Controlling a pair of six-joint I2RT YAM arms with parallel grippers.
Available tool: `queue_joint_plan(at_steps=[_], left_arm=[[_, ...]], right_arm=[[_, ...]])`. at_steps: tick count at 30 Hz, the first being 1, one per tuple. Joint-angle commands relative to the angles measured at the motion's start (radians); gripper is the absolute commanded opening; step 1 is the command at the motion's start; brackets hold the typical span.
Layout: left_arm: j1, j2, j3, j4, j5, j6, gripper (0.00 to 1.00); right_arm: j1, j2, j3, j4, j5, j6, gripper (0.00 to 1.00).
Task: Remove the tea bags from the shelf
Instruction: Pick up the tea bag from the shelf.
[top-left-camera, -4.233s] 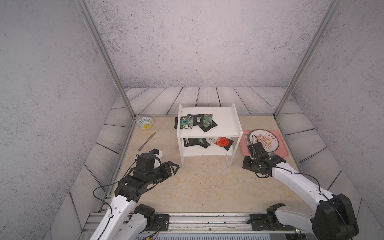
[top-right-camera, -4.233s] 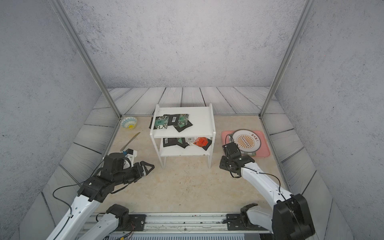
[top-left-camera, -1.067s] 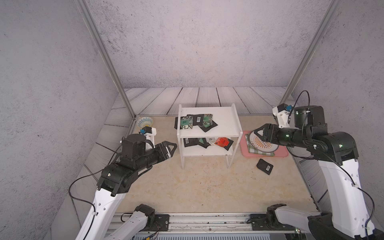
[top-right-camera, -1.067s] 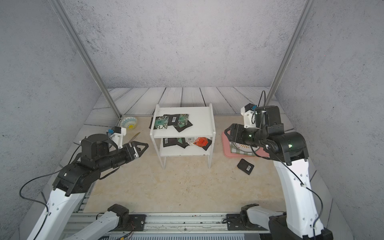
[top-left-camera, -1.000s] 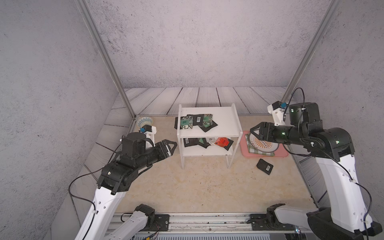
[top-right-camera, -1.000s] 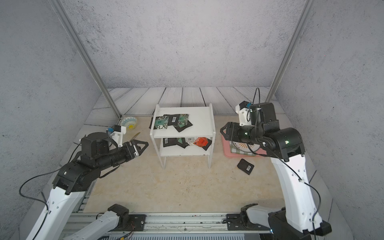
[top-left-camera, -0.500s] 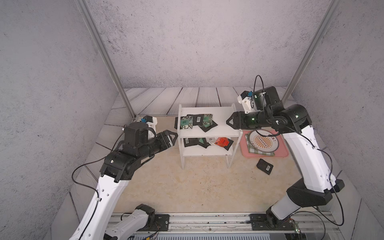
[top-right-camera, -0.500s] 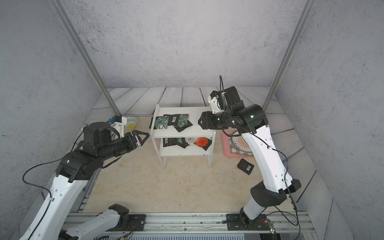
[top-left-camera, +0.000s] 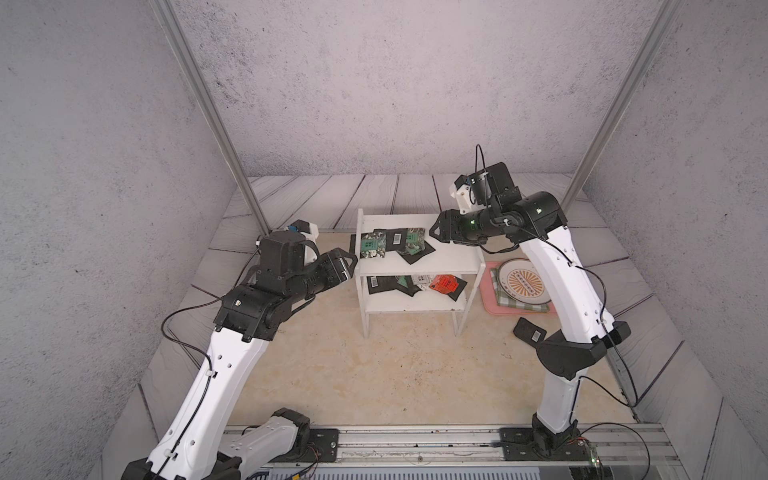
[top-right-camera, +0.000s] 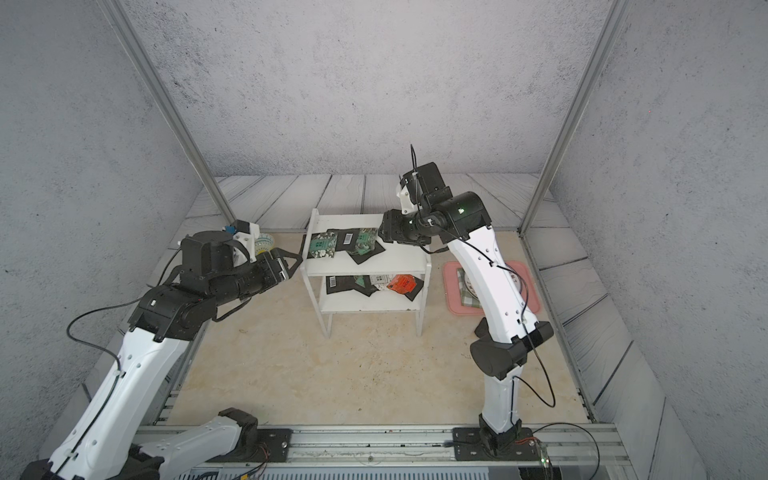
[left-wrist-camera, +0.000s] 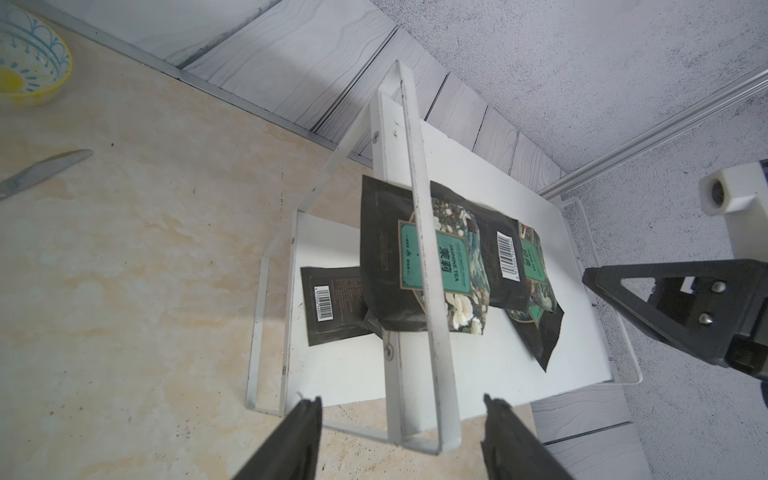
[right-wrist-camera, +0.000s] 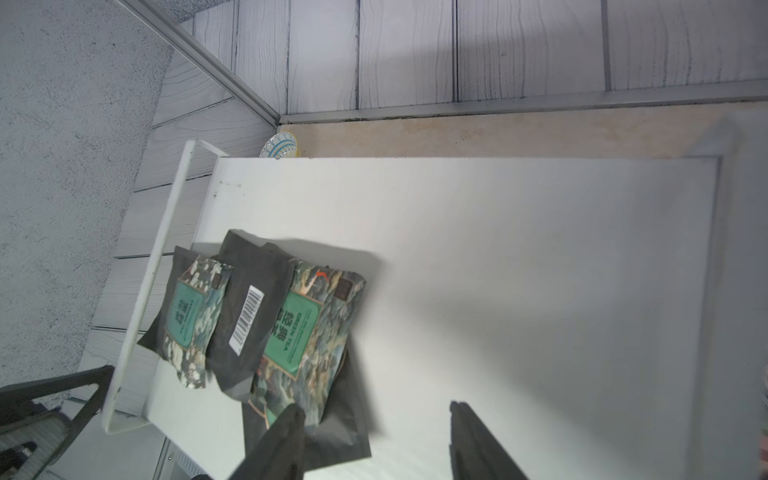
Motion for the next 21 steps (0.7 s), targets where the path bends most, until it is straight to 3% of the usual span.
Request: queue_joint_plan(at_steps=[1, 13, 21], left_arm=[[0.007, 0.004, 0.017, 0.023, -0.006, 0.02, 0.66], [0.009, 0.012, -0.013, 0.049, 0.024, 0.012, 0.66], [0.009, 0.013, -0.022, 0.056, 0.034, 0.008, 0.65]], right_arm=[[0.003, 0.054, 0.034, 0.02, -0.035, 0.031, 0.59], [0.033, 0.111, 0.038, 0.059, -0.048, 0.046, 0.57], [0.067, 0.144, 0.044, 0.021, 0.042, 0.007, 0.52]])
